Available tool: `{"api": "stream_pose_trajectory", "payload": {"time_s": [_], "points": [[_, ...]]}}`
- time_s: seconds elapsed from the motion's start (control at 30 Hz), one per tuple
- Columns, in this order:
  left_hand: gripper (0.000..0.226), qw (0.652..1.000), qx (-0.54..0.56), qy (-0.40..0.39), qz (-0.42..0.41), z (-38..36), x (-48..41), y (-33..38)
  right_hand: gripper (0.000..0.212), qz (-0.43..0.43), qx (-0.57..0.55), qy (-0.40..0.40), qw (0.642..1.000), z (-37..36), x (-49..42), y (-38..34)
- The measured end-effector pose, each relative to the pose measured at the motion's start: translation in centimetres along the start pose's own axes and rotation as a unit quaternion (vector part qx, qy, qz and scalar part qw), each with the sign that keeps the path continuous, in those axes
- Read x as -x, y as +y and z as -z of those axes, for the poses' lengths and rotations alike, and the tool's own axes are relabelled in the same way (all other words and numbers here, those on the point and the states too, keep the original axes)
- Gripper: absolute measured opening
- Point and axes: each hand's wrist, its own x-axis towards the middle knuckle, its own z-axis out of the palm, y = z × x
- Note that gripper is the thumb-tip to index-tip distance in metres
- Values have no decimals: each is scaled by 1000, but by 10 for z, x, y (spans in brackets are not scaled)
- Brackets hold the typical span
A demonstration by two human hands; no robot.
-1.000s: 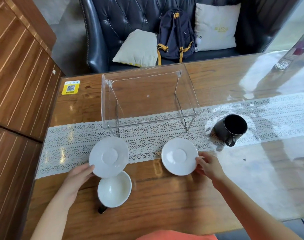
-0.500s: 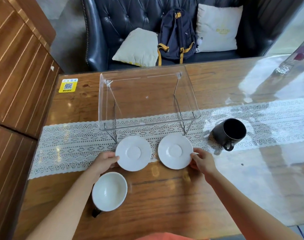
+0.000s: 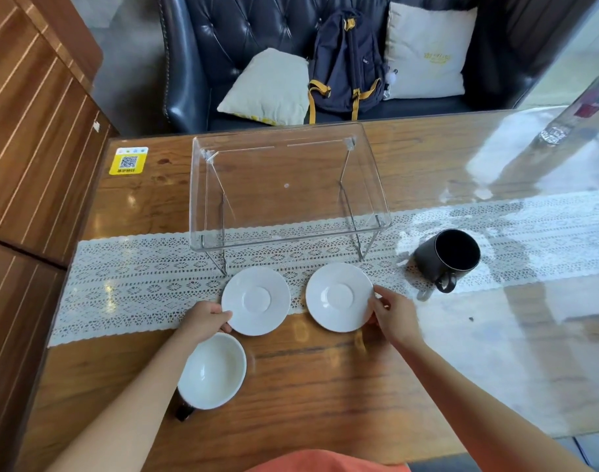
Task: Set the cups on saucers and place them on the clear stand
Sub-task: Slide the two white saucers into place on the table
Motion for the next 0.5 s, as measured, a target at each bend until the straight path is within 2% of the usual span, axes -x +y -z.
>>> {"api": "stream_pose_trajectory", "payload": {"time_s": [0.23, 0.33, 0.4, 0.5], "points": [[29, 997, -78, 20, 18, 3, 5, 0, 18, -4, 29, 23, 999, -2, 2, 0], [34, 998, -56, 31, 14, 3, 6, -1, 28, -15, 21, 14, 1000, 0, 0, -2], [34, 998, -46, 44, -12, 6, 12, -4, 36, -12, 13, 3, 1000, 0, 1, -2], [23, 994, -10, 74, -82, 9, 29, -19, 41, 6, 23, -7, 1000, 1, 8, 1]]}}
